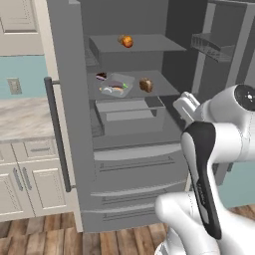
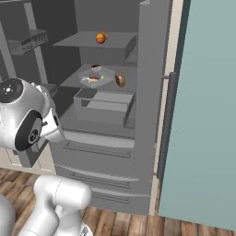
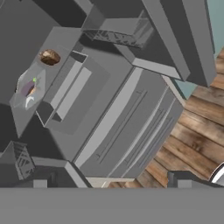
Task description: Place the tupperware on the second highest shelf of the fridge. Make space for the tupperware among the existing items by rearranging them on the shelves if needed. Close the fridge door when finished.
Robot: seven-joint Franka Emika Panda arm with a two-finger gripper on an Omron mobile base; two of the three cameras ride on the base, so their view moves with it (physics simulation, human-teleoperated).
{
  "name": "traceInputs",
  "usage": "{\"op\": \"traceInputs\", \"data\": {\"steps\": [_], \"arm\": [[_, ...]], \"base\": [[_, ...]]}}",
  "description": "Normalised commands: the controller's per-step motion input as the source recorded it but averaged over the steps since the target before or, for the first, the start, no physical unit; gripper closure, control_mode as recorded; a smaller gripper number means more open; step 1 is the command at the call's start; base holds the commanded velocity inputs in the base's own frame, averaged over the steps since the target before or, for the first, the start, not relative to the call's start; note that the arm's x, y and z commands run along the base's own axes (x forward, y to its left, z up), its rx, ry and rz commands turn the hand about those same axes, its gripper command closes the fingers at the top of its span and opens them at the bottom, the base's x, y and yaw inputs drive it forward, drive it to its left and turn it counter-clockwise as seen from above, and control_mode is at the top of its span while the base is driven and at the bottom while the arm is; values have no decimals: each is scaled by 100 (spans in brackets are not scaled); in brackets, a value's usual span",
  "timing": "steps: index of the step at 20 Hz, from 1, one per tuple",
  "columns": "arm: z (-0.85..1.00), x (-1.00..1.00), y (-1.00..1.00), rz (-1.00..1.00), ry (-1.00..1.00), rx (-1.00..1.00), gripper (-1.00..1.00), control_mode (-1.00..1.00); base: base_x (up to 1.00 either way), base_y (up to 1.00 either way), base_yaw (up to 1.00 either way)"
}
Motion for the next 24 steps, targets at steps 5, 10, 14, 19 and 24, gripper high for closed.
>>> {"op": "traceInputs", "data": {"steps": [5,10,14,19,24], "arm": [[0,7,0,0,0,0,-100,-100],[-4,2,-58,0,0,6,-100,-100],[-31,-39,-69,-2,-8,4,-100,-100],[-45,-99,-2,-6,-30,0,-100,-100],[-11,-41,-42,-17,-5,2,-100,-100]], "base": [[0,0,0],[0,0,0],[0,0,0],[0,0,0],[0,0,0]]}}
